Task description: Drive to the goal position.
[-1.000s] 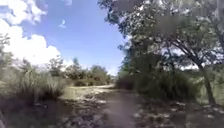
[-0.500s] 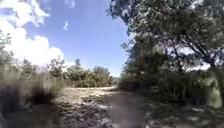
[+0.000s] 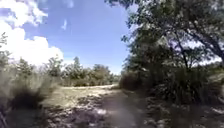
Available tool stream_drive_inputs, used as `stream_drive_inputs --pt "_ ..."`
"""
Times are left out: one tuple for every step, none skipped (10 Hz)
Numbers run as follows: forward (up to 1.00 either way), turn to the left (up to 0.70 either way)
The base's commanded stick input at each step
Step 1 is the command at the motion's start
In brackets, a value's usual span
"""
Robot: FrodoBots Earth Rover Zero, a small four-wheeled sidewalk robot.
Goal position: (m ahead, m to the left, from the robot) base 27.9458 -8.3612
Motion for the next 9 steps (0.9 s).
stream_drive_inputs --pt "0.85 0.0" --pt "0.85 0.17" --pt "0.85 0.34" --pt "0.85 0.27" --pt "0.85 0.13" --pt "0.85 0.0" --pt "0.85 0.0" --pt "0.85 0.0" --pt "0.85 0.15"
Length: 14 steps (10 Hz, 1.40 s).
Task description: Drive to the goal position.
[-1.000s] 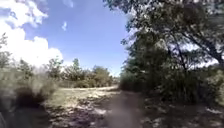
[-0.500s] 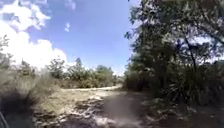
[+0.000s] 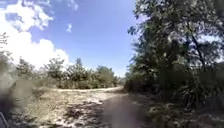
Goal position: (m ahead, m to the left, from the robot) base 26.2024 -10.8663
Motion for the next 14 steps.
stream_drive_inputs --pt "0.85 0.21" --pt "0.85 0.04" --pt "0.85 0.0" --pt "0.85 0.0" --pt "0.85 0.04" --pt "0.85 0.34" --pt "0.85 0.32" --pt "0.85 0.1" --pt "0.85 0.0" --pt "0.85 0.02" --pt "0.85 0.19" --pt "0.85 0.18" --pt "0.85 0.02" --pt "0.85 0.0"
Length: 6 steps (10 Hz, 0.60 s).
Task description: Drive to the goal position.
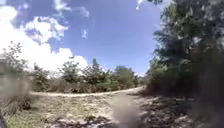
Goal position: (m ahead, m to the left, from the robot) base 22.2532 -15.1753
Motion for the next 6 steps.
stream_drive_inputs --pt "0.85 0.0" --pt "0.85 0.0" --pt "0.85 0.0" --pt "0.85 0.0" --pt "0.85 0.0" --pt "0.85 0.0"
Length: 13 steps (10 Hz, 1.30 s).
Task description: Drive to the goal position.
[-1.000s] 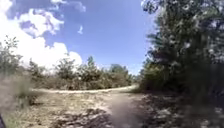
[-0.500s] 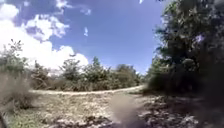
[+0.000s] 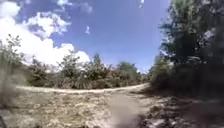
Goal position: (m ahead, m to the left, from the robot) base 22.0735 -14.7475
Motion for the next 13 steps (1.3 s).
stream_drive_inputs --pt "0.85 0.0" --pt "0.85 0.0" --pt "0.85 0.0" --pt "0.85 0.0" --pt "0.85 0.0" --pt "0.85 0.0" --pt "0.85 0.0" --pt "0.85 0.0" --pt "0.85 0.0" --pt "0.85 0.0" --pt "0.85 0.0" --pt "0.85 0.0" --pt "0.85 0.0"
